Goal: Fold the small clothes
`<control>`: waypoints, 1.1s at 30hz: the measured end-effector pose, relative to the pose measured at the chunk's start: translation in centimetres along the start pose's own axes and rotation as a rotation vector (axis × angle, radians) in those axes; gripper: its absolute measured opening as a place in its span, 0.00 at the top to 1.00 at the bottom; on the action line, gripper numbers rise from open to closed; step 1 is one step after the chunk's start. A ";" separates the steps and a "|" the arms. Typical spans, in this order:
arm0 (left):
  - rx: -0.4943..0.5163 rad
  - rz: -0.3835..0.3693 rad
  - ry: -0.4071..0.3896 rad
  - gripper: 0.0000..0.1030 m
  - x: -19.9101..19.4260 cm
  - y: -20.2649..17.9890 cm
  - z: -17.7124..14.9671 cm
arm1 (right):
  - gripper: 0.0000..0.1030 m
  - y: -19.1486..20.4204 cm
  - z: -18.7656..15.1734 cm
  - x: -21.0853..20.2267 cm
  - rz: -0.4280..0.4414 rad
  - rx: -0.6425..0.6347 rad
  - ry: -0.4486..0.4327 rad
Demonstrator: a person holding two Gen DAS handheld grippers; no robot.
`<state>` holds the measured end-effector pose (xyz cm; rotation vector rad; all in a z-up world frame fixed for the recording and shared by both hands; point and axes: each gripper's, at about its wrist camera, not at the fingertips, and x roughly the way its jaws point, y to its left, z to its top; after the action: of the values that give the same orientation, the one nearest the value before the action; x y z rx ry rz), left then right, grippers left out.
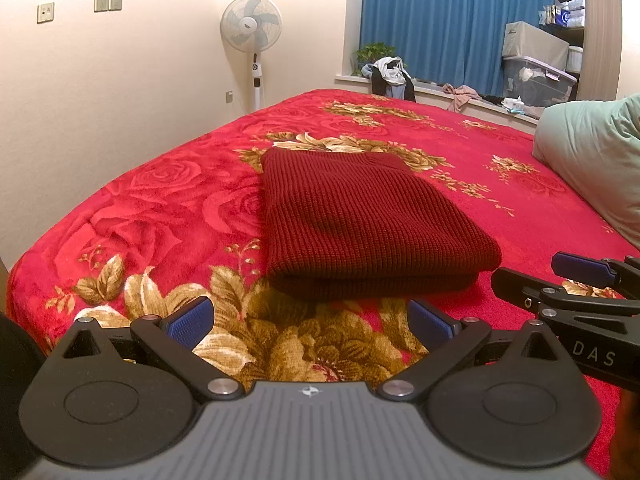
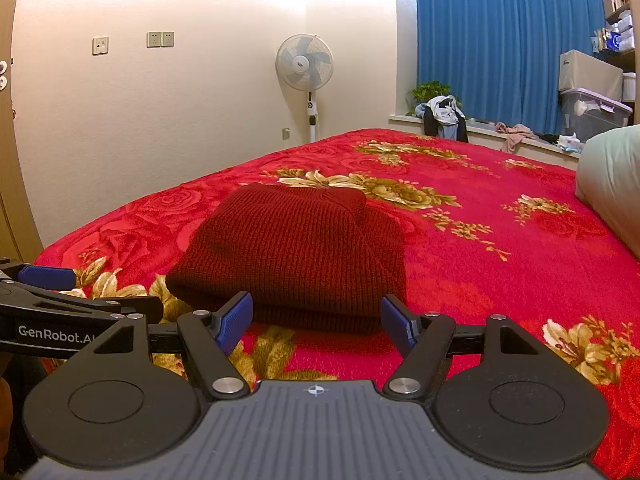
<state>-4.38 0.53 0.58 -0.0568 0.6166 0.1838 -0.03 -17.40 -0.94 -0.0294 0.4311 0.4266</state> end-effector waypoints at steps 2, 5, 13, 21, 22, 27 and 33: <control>0.000 0.000 0.000 0.00 0.0 0.0 0.0 | 0.30 0.0 -0.1 0.0 0.001 0.001 0.002; 0.000 0.000 0.000 0.00 0.0 0.0 0.0 | 0.30 0.0 0.0 0.0 0.000 0.001 0.001; -0.001 -0.001 0.002 0.00 0.0 0.0 0.0 | 0.30 0.0 0.0 0.0 0.001 0.001 0.001; 0.000 -0.001 0.001 0.00 0.0 0.0 0.0 | 0.30 0.0 0.0 0.0 0.001 0.002 0.002; 0.000 0.000 0.002 0.00 0.0 0.0 0.0 | 0.30 0.0 0.0 0.0 0.001 0.003 0.003; 0.001 0.000 -0.001 0.00 0.0 0.0 0.0 | 0.30 0.0 0.0 0.0 0.002 0.002 0.002; 0.003 -0.002 -0.001 0.00 0.1 0.0 0.0 | 0.30 0.2 -0.2 0.1 0.003 0.002 0.005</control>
<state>-4.35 0.57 0.51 -0.0549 0.6158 0.1809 -0.10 -17.20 -1.21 -0.0275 0.4367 0.4293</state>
